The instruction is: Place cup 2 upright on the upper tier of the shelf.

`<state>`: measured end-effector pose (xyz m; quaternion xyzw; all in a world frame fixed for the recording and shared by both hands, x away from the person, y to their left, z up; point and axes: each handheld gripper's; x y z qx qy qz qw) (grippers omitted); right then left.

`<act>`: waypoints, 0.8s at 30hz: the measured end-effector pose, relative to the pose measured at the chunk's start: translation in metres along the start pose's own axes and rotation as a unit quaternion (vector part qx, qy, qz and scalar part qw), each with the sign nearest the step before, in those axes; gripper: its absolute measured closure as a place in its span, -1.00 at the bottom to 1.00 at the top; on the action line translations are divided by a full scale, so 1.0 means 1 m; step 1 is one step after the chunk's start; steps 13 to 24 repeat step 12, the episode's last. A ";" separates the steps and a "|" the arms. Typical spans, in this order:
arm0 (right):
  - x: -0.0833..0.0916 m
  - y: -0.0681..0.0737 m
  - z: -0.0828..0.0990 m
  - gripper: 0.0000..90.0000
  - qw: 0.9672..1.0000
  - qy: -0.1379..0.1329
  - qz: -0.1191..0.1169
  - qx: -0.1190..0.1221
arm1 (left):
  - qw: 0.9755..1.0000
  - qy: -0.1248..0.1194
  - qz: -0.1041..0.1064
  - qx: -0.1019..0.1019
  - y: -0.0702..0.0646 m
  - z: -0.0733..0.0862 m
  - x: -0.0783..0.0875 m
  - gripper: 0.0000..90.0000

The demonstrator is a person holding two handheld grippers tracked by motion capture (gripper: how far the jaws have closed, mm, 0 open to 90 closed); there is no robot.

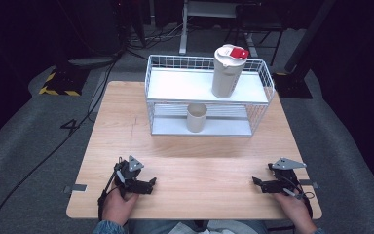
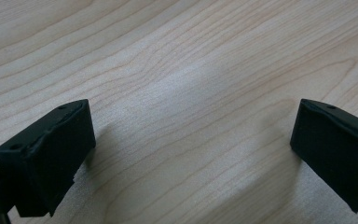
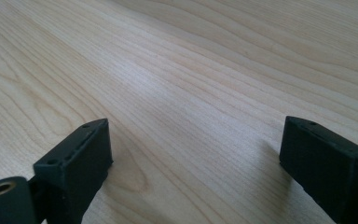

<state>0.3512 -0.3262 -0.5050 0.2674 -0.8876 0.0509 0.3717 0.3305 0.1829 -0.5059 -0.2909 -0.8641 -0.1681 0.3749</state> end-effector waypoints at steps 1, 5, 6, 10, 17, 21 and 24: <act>0.000 0.000 0.000 -0.80 1.000 0.000 0.000 0.000 | 1.000 0.000 0.000 0.000 0.000 0.000 0.000 -1.00; -0.001 0.000 0.000 -0.81 1.000 0.001 0.003 -0.001 | 1.000 0.000 0.000 0.000 0.000 0.000 0.000 -1.00; -0.001 0.000 0.000 -0.83 1.000 0.001 0.004 -0.001 | 1.000 0.000 0.000 0.000 0.000 0.000 0.000 -1.00; -0.002 0.001 -0.001 -0.94 1.000 0.005 0.018 -0.015 | 1.000 0.000 0.003 -0.006 0.003 0.000 0.000 -0.99; -0.003 0.000 -0.001 -1.00 0.999 0.009 0.025 -0.021 | 1.000 0.000 0.007 -0.009 0.005 0.000 0.000 -0.99; -0.003 0.000 -0.001 -1.00 0.999 0.009 0.025 -0.021 | 1.000 0.000 0.007 -0.009 0.005 0.000 0.000 -0.99; -0.003 0.000 -0.001 -1.00 0.999 0.009 0.025 -0.021 | 1.000 0.000 0.007 -0.009 0.005 0.000 0.000 -0.99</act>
Point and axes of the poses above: each handheld gripper's, and its own axes: x roughly backward along the jaws, z roughly out of its underside, y roughly to its left, and after that the axes turned 9 degrees about -x, right-handed
